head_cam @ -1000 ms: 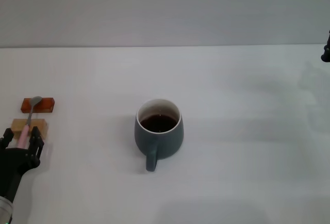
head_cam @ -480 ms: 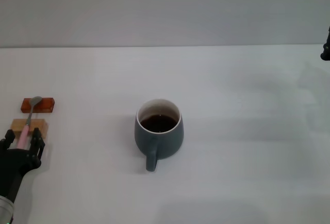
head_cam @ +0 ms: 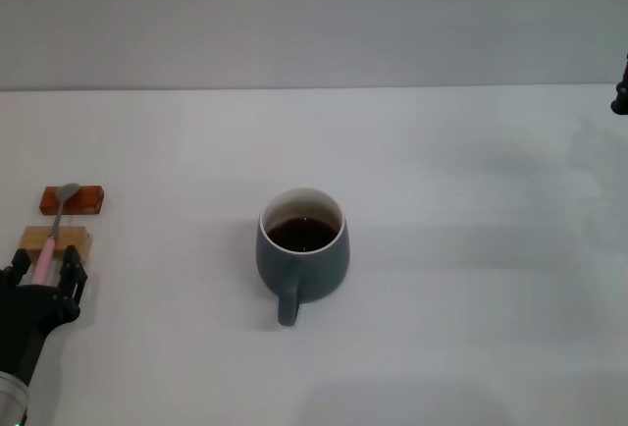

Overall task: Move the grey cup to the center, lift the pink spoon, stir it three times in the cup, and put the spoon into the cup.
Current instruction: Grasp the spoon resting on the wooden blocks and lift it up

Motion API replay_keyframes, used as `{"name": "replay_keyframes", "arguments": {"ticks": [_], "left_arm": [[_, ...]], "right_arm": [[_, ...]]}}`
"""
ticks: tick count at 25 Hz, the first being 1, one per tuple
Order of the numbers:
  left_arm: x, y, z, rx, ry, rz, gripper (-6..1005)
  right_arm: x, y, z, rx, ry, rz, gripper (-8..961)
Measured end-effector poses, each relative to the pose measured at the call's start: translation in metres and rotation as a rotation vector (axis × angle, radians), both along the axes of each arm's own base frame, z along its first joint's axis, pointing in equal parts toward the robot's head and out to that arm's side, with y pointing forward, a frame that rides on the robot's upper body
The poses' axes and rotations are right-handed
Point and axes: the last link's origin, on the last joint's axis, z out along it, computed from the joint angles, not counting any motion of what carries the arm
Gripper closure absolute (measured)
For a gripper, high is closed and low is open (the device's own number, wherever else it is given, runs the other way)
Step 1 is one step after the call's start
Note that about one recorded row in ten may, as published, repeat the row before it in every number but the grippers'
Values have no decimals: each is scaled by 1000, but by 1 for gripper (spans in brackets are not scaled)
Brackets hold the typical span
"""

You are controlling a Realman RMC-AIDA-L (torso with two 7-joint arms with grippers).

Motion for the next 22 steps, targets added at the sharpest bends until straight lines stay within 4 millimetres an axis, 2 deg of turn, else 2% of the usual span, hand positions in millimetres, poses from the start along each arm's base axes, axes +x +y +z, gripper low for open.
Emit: {"name": "replay_keyframes", "arguments": {"ticks": [13, 19, 22], "left_arm": [[1, 4, 0, 6, -7, 2, 417], [0, 4, 0, 3, -6, 6, 533], [0, 5, 0, 1, -4, 7, 531]], "right_arm": [[2, -2, 0, 1, 0, -5, 948], [2, -2, 1, 3, 1, -4, 949], [2, -2, 1, 3, 1, -3, 949]]}}
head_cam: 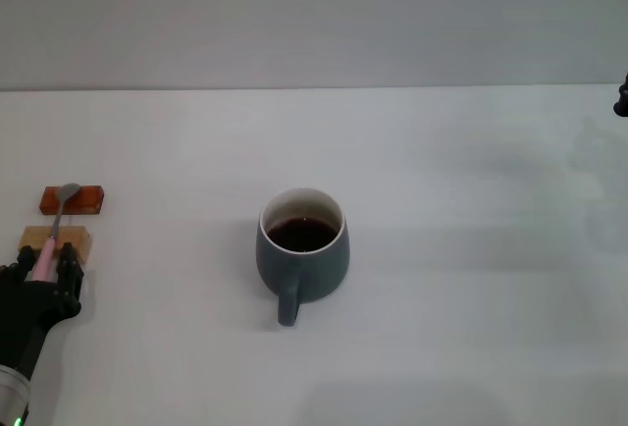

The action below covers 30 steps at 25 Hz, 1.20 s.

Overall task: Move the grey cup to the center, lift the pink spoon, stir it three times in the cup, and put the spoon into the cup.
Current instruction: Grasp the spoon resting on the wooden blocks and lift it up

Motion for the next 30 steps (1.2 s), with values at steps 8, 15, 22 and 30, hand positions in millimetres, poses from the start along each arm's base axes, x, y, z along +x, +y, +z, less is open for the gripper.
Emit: {"name": "replay_keyframes", "arguments": {"ticks": [8, 15, 22, 30], "left_arm": [[0, 1, 0, -5, 2, 1, 528], [0, 1, 0, 0, 2, 0, 555], [0, 1, 1, 2, 2, -1, 653], [0, 1, 1, 2, 3, -1, 684]], "right_arm": [[0, 0, 0, 0, 0, 1, 949], [0, 1, 0, -3, 1, -3, 949], [-1, 1, -1, -5, 0, -2, 949], [-3, 2, 0, -8, 3, -1, 949]]}}
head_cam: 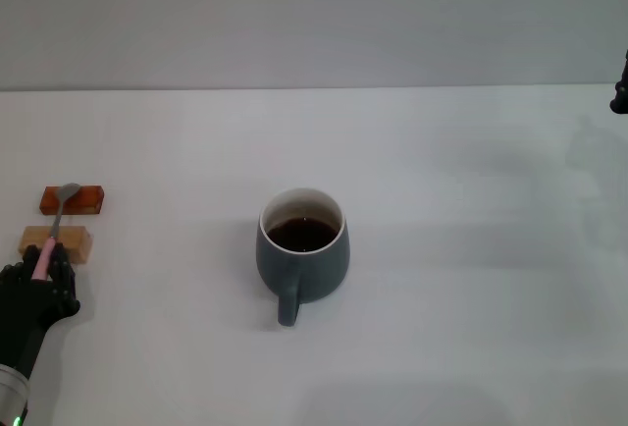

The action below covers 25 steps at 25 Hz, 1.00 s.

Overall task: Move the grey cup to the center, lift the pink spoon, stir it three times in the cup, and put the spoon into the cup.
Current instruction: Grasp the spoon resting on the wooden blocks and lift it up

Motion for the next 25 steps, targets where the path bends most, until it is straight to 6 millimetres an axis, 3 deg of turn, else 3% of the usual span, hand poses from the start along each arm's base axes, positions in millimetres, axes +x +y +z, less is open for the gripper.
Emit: {"name": "replay_keyframes", "arguments": {"ticks": [7, 11, 25], "left_arm": [[0, 0, 0, 2, -1, 2, 712], [0, 1, 0, 1, -1, 2, 791], [1, 3, 0, 0, 4, -3, 824]], "right_arm": [[-1, -1, 0, 5, -13, -1, 949], [-1, -1, 0, 5, -12, -1, 949], [-1, -1, 0, 6, -11, -2, 949]]}}
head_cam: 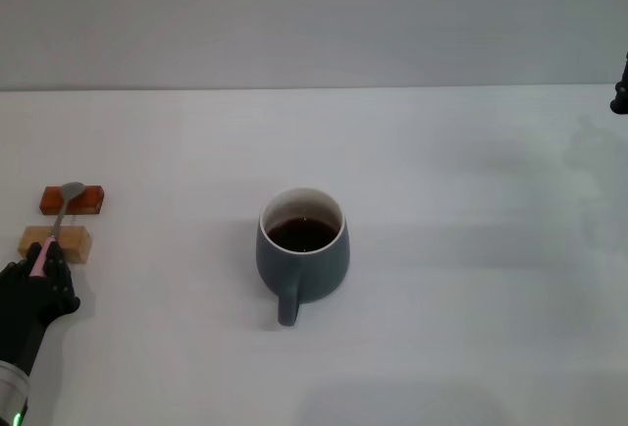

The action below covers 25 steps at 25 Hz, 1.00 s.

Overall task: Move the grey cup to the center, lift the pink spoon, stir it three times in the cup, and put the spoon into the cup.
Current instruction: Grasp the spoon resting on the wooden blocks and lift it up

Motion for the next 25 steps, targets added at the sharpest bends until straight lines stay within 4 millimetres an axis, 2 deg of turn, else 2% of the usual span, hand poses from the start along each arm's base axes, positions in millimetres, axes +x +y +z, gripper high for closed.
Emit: {"name": "replay_keyframes", "arguments": {"ticks": [25], "left_arm": [[-1, -1, 4, 23, -4, 3, 845]], "right_arm": [[-1, 0, 0, 3, 3, 2, 949]]}}
